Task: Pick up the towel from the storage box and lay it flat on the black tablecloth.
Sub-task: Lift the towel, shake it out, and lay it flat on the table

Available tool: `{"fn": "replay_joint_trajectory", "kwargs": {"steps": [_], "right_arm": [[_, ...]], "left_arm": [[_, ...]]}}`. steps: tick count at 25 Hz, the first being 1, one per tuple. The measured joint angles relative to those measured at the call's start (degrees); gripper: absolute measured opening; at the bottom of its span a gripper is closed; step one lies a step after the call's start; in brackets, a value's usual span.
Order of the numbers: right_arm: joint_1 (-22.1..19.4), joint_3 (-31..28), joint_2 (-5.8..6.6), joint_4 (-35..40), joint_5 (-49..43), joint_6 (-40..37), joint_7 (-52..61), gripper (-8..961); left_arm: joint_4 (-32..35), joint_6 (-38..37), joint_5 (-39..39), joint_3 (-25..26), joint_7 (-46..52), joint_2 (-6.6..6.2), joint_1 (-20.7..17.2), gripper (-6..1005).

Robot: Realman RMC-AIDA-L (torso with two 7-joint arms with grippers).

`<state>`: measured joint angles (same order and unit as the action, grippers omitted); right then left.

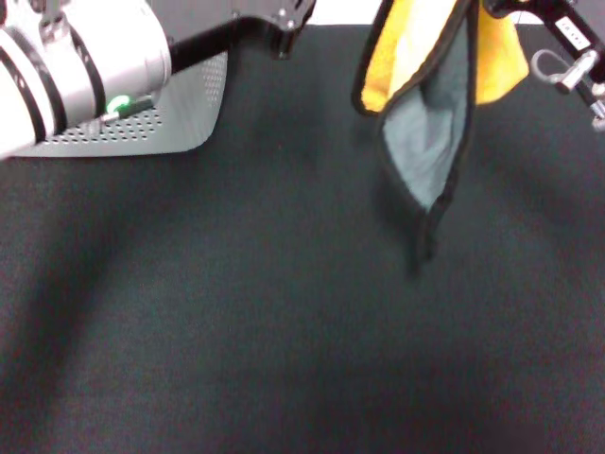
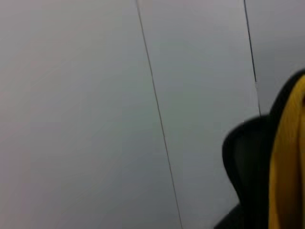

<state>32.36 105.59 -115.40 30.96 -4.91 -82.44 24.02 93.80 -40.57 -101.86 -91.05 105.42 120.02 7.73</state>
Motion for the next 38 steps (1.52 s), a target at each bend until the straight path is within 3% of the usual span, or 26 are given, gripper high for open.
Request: {"fn": "replay_joint_trajectory", "kwargs": {"steps": [2, 6, 8, 13, 16, 17, 25, 31, 34, 38], "right_arm": [[0.0, -1.1, 0.60, 0.0, -1.8, 0.0, 1.8, 9], [0.1, -6.0, 3.01, 0.9, -9.1, -0.7, 10.8, 9], [0.3, -9.5, 4.75, 2.3, -14.5, -1.3, 16.9, 9], [2.0, -22.6, 11.14, 6.6, -34.2, -6.0, 38.9, 10], [4.2, -30.3, 13.12, 6.7, -42.8, -9.5, 49.5, 10], [5.0, -34.6, 13.24, 7.3, -47.1, -10.6, 53.7, 10], [5.6, -39.9, 11.52, 9.6, -52.2, -9.6, 59.3, 11], [4.8, -41.4, 8.67, 12.2, -53.7, -4.3, 61.6, 12], [5.1, -43.5, 7.95, 13.4, -55.2, -4.7, 63.1, 12], [5.6, -44.7, 7.43, 13.7, -55.7, -5.8, 63.9, 13]], "left_arm": [[-1.0, 0.0, 1.3, -0.1, -1.2, 0.01, -0.7, 158], [-3.9, 0.0, 6.1, -0.1, -5.3, 0.03, -1.6, 158], [-5.9, -0.2, 9.5, 0.1, -8.0, 0.04, -1.7, 158], [-10.4, -6.4, 20.3, 3.0, -16.3, 0.04, -1.8, 159], [-13.0, -13.0, 26.3, 5.8, -20.7, 0.04, -1.7, 159], [-14.0, -15.9, 28.2, 7.1, -21.9, 0.04, -1.6, 159], [-17.4, -28.1, 31.4, 11.3, -24.6, 0.04, -0.9, 179], [-21.9, -28.7, 30.7, 10.2, -26.2, 0.02, 1.2, 196], [-25.6, -28.7, 30.3, 10.3, -26.9, -0.03, 3.1, 205], [-29.4, -28.4, 30.1, 10.2, -29.4, 0.09, 4.6, 359]]}}
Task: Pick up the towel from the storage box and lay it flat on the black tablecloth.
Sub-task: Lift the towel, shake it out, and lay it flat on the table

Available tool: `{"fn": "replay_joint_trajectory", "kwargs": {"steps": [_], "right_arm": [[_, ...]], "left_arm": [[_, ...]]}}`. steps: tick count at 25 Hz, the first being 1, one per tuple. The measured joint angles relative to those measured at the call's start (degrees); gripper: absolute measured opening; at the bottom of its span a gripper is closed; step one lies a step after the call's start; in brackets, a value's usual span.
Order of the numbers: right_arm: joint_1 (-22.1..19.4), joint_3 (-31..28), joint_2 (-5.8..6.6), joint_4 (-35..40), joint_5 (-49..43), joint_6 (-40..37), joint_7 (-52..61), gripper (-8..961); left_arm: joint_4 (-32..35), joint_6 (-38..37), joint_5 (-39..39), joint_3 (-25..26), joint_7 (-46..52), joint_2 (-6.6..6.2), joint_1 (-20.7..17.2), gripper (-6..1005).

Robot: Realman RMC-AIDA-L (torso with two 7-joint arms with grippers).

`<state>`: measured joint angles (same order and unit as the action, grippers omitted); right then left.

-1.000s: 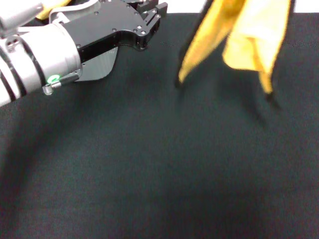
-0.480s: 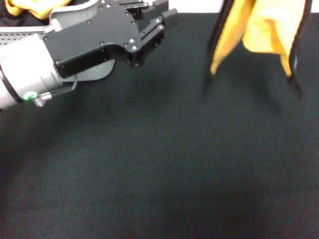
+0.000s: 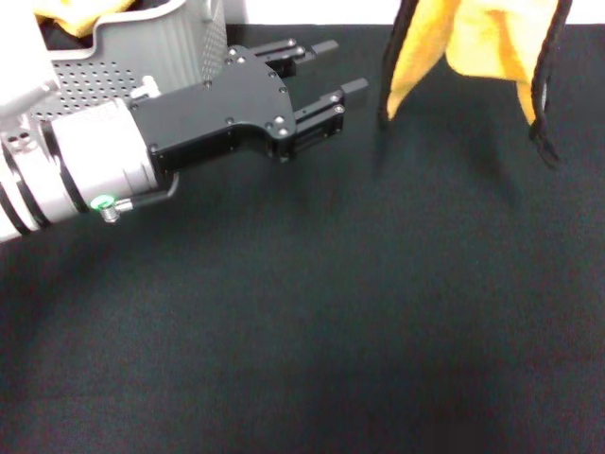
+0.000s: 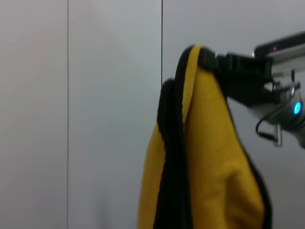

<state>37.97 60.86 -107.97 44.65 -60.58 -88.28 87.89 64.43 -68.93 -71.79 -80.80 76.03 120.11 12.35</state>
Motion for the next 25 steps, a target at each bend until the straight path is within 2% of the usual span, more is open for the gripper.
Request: {"fn": "replay_joint_trajectory", "kwargs": {"steps": [4, 13, 25], "right_arm": [[-0.4, -0.6, -0.97, 1.4, 0.1, -0.4, 0.1, 13], [0.3, -0.7, -1.83, 1.9, 0.5, -0.7, 0.2, 14], [0.8, -0.7, -2.02, 1.9, 0.7, -0.7, 0.0, 15]], "left_arm": [[-3.4, 0.1, 0.0, -0.4, -1.5, 0.12, 1.2, 491], [-11.3, 1.4, 1.3, -0.8, -4.5, 0.36, 4.8, 499], [-14.0, 1.8, 3.2, -0.8, -6.0, 0.32, 6.1, 500]]}}
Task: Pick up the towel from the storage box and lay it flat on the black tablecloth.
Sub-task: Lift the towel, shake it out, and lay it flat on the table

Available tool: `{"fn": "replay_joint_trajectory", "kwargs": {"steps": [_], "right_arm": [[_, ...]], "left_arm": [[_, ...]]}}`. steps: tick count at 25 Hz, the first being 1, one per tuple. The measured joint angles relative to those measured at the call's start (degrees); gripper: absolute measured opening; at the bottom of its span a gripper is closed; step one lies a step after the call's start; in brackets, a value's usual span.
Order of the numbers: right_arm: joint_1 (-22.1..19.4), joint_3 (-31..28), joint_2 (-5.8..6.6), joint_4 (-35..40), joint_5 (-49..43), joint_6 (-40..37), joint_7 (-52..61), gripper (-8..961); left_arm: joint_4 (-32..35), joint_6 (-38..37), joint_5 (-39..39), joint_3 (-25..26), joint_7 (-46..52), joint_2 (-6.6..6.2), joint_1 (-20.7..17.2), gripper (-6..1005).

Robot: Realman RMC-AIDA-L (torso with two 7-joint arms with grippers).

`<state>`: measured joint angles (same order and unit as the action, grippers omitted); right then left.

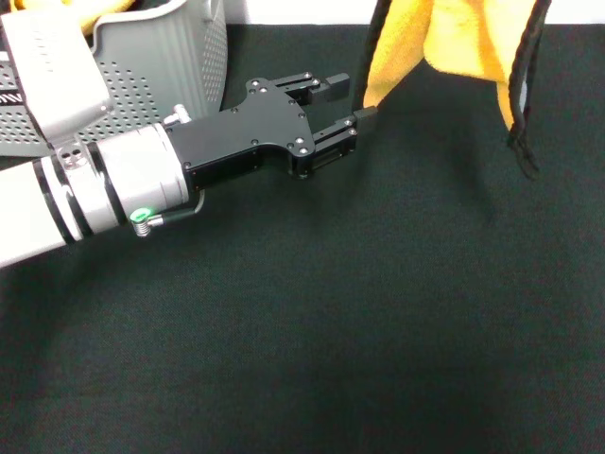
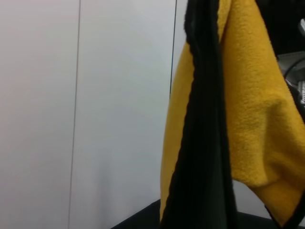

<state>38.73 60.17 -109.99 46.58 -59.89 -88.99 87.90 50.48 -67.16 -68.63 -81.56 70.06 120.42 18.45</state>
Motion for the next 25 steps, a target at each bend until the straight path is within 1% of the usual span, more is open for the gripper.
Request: {"fn": "replay_joint_trajectory", "kwargs": {"steps": [3, 8, 15, 20, 25], "right_arm": [[0.0, 0.0, 0.00, 0.0, 0.1, -0.1, 0.0, 16], [0.1, -0.1, 0.02, 0.0, 0.1, -0.2, 0.0, 16], [0.1, -0.1, 0.00, 0.0, 0.2, -0.3, 0.0, 17], [0.1, -0.2, -0.20, 0.0, 0.2, -0.7, 0.0, 17], [-0.1, -0.1, -0.34, -0.4, 0.2, -1.6, 0.1, 18]], "left_arm": [[-1.5, 0.7, 0.7, -0.1, -0.7, -0.03, 1.2, 496], [-2.4, 0.9, 0.7, -0.1, -0.6, 0.01, 2.2, 478], [-2.6, 0.7, 1.4, -0.1, -0.3, -0.13, 2.4, 435], [-3.4, 0.7, 0.9, -0.5, -0.3, -0.25, 2.7, 225], [-4.0, 0.5, 1.1, -1.2, -0.1, -0.34, 3.0, 141]]}}
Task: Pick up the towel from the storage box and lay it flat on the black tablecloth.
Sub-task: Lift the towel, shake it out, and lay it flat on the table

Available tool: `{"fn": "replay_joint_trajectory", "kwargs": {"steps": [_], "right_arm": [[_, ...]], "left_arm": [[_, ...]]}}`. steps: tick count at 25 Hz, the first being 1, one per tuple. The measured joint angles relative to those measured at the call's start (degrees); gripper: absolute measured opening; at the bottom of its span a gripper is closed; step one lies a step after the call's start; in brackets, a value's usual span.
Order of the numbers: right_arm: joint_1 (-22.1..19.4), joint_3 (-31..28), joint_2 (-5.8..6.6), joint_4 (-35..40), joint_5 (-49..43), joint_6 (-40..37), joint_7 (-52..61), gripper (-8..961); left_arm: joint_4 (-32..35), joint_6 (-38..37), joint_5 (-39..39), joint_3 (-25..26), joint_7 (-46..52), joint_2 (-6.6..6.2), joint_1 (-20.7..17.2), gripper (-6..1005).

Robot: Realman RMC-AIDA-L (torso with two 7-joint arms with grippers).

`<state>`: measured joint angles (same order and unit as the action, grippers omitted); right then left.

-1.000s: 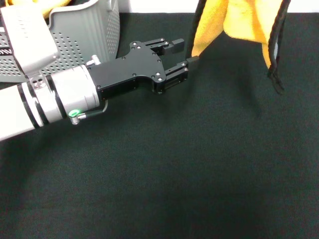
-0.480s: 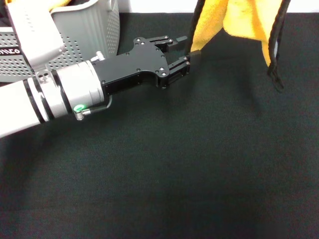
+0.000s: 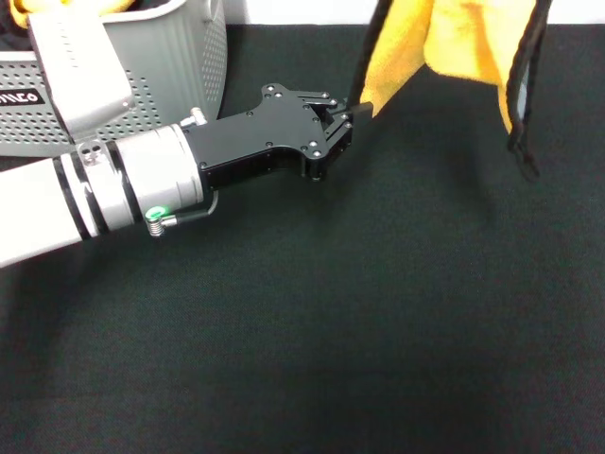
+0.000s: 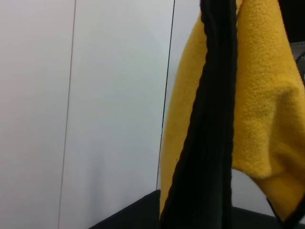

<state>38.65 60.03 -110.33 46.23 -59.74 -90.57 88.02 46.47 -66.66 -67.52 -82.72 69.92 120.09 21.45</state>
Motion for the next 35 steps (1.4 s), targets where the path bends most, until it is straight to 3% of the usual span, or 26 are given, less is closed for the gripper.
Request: {"fn": "replay_joint_trajectory", "kwargs": {"steps": [4, 7, 10, 15, 22, 25, 31, 35], "right_arm": [[-1.1, 0.1, -0.20, -0.2, -0.4, -0.8, 0.0, 18], [-3.0, 0.4, 0.05, -0.5, -0.8, -1.2, 0.0, 19], [-5.0, 0.3, 0.33, -1.1, -1.8, -1.7, 0.0, 19], [-7.4, 0.4, 1.04, -1.1, -3.7, -4.1, 0.1, 19], [-10.0, -2.1, 1.85, -0.6, -4.0, -6.4, 0.4, 20], [-10.1, -4.9, 1.85, -0.5, -4.2, -7.6, 0.2, 20], [-7.6, -5.9, 2.66, -0.7, -4.8, -6.7, -1.7, 21], [-7.2, -5.9, 2.29, -1.0, -7.1, -6.7, -3.0, 22]], "left_arm": [[0.0, -1.8, 1.7, 0.6, 0.0, -0.05, -0.9, 74], [0.7, -6.5, 2.9, 4.4, 0.1, -0.22, -2.1, 40], [3.2, -13.2, 1.0, 10.3, 3.4, -1.26, -2.7, 39], [10.6, -18.6, -3.4, 15.7, 10.3, -3.05, -2.8, 36], [27.8, -22.0, -9.1, 22.1, 19.9, -2.68, -4.9, 28], [31.7, -22.0, -11.1, 24.4, 22.1, -2.46, -4.8, 28], [31.7, -21.3, -15.9, 27.0, 23.9, -2.44, -1.0, 29], [30.7, -20.7, -19.7, 29.4, 23.7, -2.08, 1.4, 29]]}}
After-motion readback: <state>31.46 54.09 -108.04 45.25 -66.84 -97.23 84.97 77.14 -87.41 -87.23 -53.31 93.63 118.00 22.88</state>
